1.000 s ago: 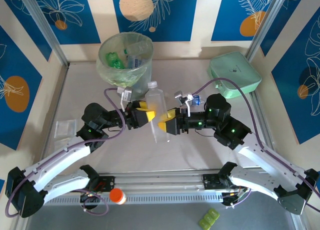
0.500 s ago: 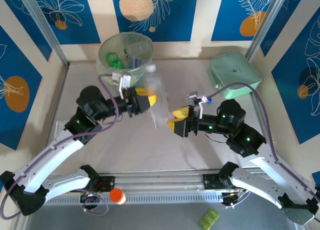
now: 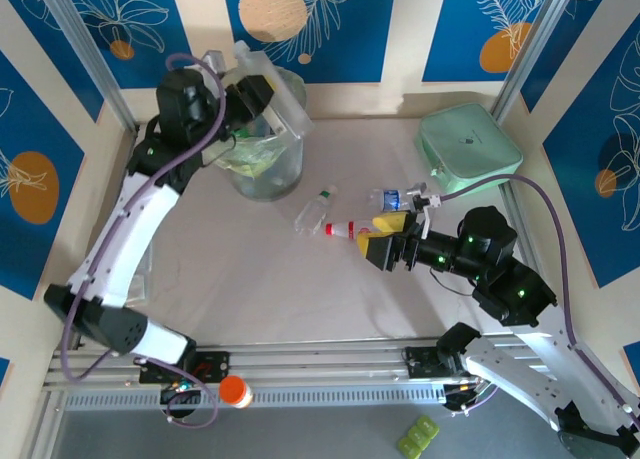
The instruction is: Put the plastic bottles in the bin
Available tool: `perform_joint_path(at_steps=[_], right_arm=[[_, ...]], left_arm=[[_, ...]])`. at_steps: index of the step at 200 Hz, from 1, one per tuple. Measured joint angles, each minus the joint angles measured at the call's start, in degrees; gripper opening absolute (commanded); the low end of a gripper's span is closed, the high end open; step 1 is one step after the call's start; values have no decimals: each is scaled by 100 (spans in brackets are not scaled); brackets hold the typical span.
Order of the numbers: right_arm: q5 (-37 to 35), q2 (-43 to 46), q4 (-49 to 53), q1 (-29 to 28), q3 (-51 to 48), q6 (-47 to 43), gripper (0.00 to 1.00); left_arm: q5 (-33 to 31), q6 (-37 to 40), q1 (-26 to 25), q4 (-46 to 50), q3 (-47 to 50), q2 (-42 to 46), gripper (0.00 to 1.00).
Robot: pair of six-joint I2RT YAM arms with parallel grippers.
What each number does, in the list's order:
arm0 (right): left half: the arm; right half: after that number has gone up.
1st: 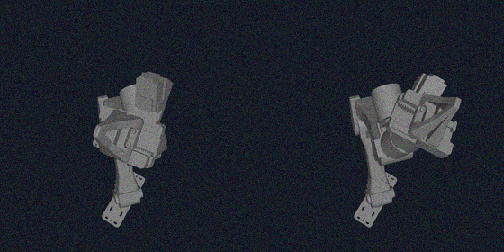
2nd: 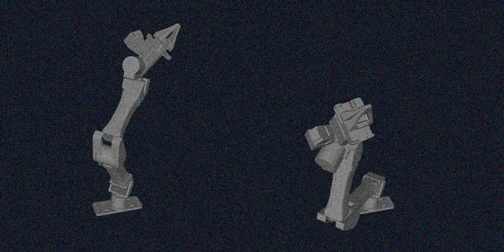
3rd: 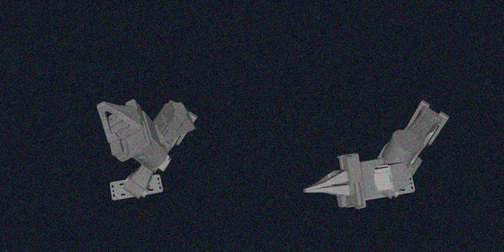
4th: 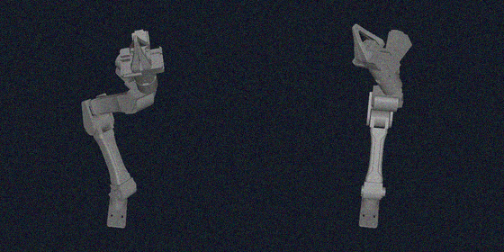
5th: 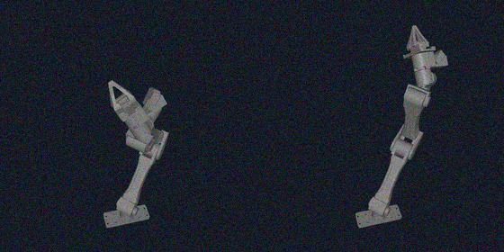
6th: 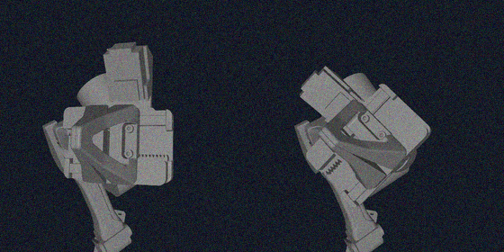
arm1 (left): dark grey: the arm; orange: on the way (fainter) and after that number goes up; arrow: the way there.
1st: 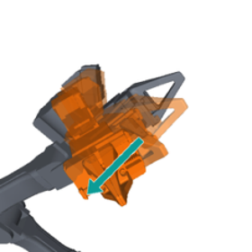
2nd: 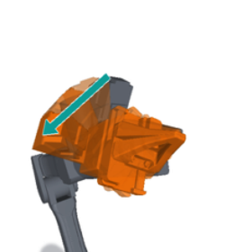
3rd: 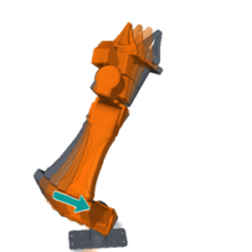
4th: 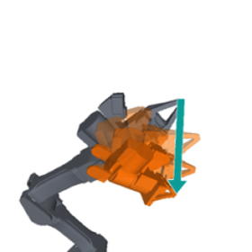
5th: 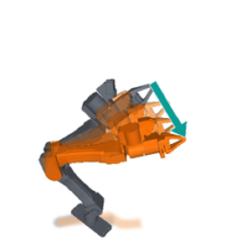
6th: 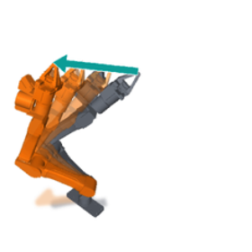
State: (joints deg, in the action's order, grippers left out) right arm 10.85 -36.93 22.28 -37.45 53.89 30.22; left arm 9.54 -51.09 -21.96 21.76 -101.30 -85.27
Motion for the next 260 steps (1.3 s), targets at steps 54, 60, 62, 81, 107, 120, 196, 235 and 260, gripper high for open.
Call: perform_joint_path(at_steps=[54,60,62,81,107,120,196,235,260], right_arm=[[2,-9,92,9,-4,-90,86],[4,-9,92,9,-4,-92,86],[4,-9,92,9,-4,-92,86],[4,-4,90,9,-28,-111,86],[7,-4,96,9,-116,-120,86],[4,-4,96,9,-149,-127,86],[2,7,111,9,-205,-131,86],[2,-4,120,9,-205,-170,86],[-20,-4,146,9,-203,-177,86]], left_arm=[[-76,-1213,748,518,-1316,-1552,29],[-59,-1355,789,511,-1364,-1696,28],[-52,-1392,798,511,-1375,-1731,28],[-42,-1762,846,487,-1440,-2131,29],[-50,-2107,846,452,-1460,-2520,32],[-63,-2214,863,428,-1462,-2627,36],[146,-2483,1102,343,-1679,-3064,71],[293,-2500,1178,334,-1751,-3064,80],[354,-2507,1266,330,-1759,-3064,82]])
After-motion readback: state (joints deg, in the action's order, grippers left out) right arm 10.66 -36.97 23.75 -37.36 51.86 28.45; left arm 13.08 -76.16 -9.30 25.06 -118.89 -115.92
